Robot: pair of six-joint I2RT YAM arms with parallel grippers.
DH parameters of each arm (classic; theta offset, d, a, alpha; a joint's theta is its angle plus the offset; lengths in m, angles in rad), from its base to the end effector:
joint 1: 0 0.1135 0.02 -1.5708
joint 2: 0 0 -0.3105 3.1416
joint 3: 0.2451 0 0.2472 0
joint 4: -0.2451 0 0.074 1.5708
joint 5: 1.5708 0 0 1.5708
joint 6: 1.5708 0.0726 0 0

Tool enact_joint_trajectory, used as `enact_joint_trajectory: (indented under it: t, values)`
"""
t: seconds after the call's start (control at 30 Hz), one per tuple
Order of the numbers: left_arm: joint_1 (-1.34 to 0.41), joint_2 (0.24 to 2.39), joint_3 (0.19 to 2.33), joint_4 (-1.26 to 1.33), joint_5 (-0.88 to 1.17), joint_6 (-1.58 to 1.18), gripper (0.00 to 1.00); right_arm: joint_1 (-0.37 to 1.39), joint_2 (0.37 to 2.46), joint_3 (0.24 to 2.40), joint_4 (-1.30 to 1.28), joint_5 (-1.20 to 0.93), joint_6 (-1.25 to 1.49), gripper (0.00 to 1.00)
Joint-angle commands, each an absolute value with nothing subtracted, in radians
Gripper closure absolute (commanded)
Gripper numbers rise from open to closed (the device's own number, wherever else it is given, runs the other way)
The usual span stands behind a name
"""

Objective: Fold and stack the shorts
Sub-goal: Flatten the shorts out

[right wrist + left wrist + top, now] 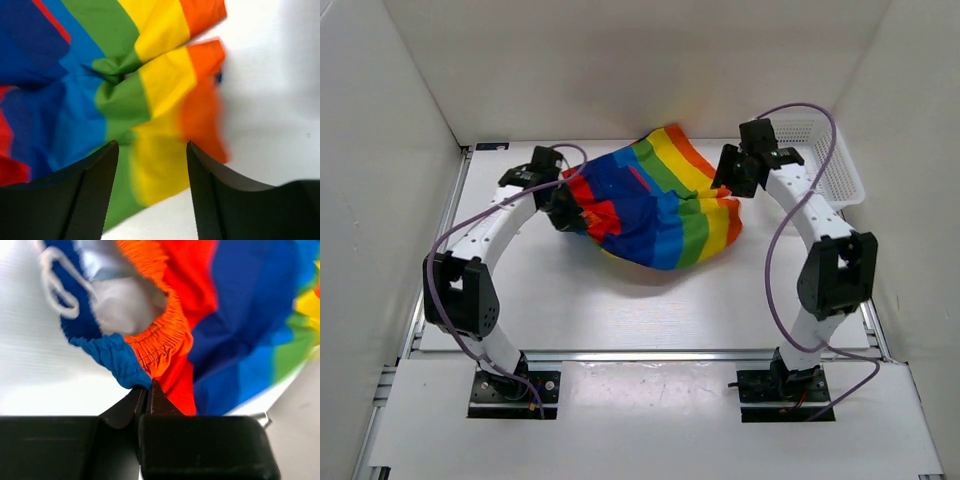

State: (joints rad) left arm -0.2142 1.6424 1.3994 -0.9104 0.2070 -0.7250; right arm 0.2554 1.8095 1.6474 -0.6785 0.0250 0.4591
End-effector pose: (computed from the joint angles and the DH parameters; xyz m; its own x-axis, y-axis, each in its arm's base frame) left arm 0.3371 -0.0886 0.2911 -0.8605 -0.4769 -0.1788 -0.3757 0.8314 -0.4095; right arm 0.4238 0.1088 0.3265 -0.7510 0.2618 -0.6062 0.1075 0.9543 0.2789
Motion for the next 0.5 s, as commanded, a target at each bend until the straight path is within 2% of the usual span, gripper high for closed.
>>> enact_joint_trajectory:
  t: [0.0,0.2,0.37,0.47]
  values:
    - [-0.279,1.618,1.509,-0.891,0.180,-0.816,0.90,0.268,1.622,1.549,-0.680,0.069,0.475,0.36]
    - [-0.319,1.713,1.657,-0.891,0.169,-0.844,0.90,0.268,1.401,1.191,-0.623,-0.106,0.630,0.36]
    - [-0.370,1.767,1.770,-0.911,0.160,-0.874,0.90,0.287,1.184,0.867,-0.438,-0.303,0.836,0.36]
    - [-0.397,1.805,1.851,-0.923,0.146,-0.883,0.90,0.466,1.183,0.929,-0.541,-0.160,0.731,0.28]
